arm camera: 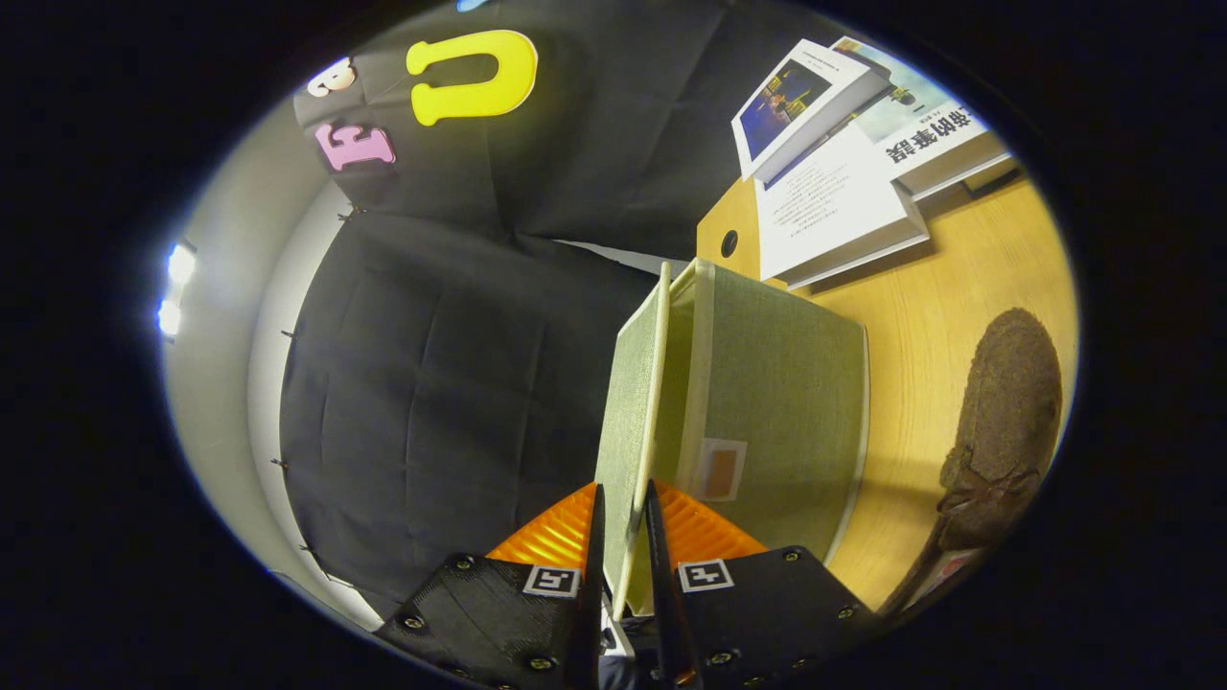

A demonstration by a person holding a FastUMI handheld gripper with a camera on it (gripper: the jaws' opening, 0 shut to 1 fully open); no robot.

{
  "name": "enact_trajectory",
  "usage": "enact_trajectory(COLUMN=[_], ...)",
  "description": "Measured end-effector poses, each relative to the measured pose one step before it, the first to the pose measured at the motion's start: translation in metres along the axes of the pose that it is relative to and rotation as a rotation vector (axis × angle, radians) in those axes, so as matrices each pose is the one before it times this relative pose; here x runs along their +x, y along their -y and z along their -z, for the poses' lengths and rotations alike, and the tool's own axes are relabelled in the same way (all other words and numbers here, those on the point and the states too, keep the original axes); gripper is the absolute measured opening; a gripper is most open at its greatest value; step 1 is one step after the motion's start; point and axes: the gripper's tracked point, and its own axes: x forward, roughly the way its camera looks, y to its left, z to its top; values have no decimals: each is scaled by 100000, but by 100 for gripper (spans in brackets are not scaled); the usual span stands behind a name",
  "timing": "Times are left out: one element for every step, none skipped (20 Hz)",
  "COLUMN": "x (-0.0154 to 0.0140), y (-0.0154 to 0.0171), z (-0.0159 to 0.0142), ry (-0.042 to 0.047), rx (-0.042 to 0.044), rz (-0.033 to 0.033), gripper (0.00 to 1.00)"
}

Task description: Open the storage box then place both shoes into the box .Put the left shoe in first, then the right shoe, with the right side of both shoes facing outward in a uniform manner.

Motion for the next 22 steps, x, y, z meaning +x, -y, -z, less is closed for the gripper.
enact_trajectory(x=[102, 80, 202, 268, 368, 310, 414, 318, 486, 432, 462, 399, 463, 778, 628, 603, 584, 824, 803, 897, 742, 801], y=[-729, -846, -840, -950, -831, -838, -762, -864, -660, -325, -317, -490, -586, -1116, -792, -458, -572, -544, -386, -389, -490, -454], z=[-331, -161, -333, -248, -376, -186, -319, -207, -282, -304, -364, 108, -258, -314, -180, -74, -99, -32, -114, 13, -172, -203], ry=[182, -212, -122, -402, -438, -582, -578, -498, -523, -332, -862, -1017, -577, -389, -725, -662, -921, -583, -438, -1111, -1020, -322], rx=[-771, -1162, -1139, -1432, -2047, -2112, -2020, -1643, -1924, -2848, -2444, -1404, -943, -1479, -1964, -1790, -1257, -1105, -946, -519, -392, -266], rz=[-672, -926, -598, -714, -427, -425, -256, -615, 131, 1003, 895, 284, -290, -459, 156, 209, -448, -530, -256, 440, 328, -47], gripper=[23, 23, 23, 23, 23, 23, 23, 23, 23, 23, 23, 23, 23, 23, 23, 23, 23, 23, 23, 23, 23, 23])
